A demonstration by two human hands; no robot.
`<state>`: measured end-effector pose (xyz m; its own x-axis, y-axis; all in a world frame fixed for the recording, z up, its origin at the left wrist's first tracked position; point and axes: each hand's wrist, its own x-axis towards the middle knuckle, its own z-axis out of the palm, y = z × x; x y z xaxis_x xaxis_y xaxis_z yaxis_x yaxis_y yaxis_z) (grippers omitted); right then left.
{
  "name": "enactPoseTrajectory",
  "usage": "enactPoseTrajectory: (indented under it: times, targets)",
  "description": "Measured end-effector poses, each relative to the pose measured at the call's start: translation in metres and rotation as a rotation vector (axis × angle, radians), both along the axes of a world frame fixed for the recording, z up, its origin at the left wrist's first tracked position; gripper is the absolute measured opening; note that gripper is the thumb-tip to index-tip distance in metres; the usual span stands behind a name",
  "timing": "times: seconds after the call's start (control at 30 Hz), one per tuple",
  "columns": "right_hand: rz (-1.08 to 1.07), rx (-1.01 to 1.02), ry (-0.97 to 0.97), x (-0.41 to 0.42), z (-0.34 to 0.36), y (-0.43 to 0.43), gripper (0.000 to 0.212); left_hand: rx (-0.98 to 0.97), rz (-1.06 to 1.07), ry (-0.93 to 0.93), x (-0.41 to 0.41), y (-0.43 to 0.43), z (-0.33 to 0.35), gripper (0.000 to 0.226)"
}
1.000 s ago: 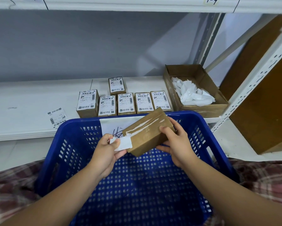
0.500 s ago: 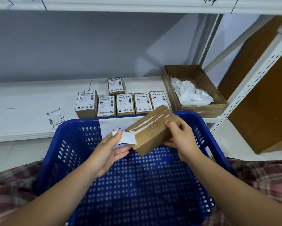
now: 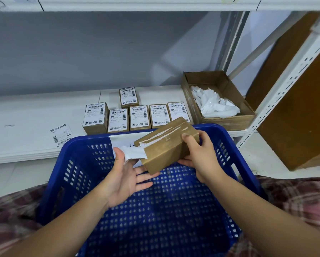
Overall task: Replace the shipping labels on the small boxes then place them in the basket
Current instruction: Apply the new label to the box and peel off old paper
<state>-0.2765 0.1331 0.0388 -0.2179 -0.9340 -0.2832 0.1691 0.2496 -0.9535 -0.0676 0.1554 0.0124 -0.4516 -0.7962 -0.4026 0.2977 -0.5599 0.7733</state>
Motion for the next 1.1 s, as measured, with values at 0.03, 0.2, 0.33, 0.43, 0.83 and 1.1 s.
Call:
enactPoseTrajectory:
  times: [0.03, 0.2, 0.33, 0.43, 0.83, 1.1]
  targets:
    - [-0.008, 0.009, 0.005, -0.001, -0.001, 0.000, 0.027, 0.019, -0.014, 0.019, 0.002, -0.001, 0.000, 0.116]
    - [-0.001, -0.005, 0.096, -0.005, -0.003, 0.002, 0.035, -0.010, 0.196, -0.351, 0.003, -0.007, 0.000, 0.065]
    - [0.051, -0.066, 0.278, 0.001, -0.007, 0.005, 0.042, -0.417, 0.524, -0.851, 0.006, -0.008, -0.007, 0.011]
    - [0.069, -0.077, 0.328, 0.002, -0.007, 0.006, 0.041, -0.703, 0.538, -0.986, 0.005, -0.002, 0.002, 0.028]
    - [0.097, -0.053, 0.294, -0.002, -0.007, 0.003, 0.023, -1.380, -0.002, -1.168, 0.009, -0.004, -0.004, 0.047]
    - [0.022, 0.084, 0.181, -0.008, 0.003, -0.003, 0.030, -1.474, 0.022, -1.096, 0.004, -0.001, 0.004, 0.035]
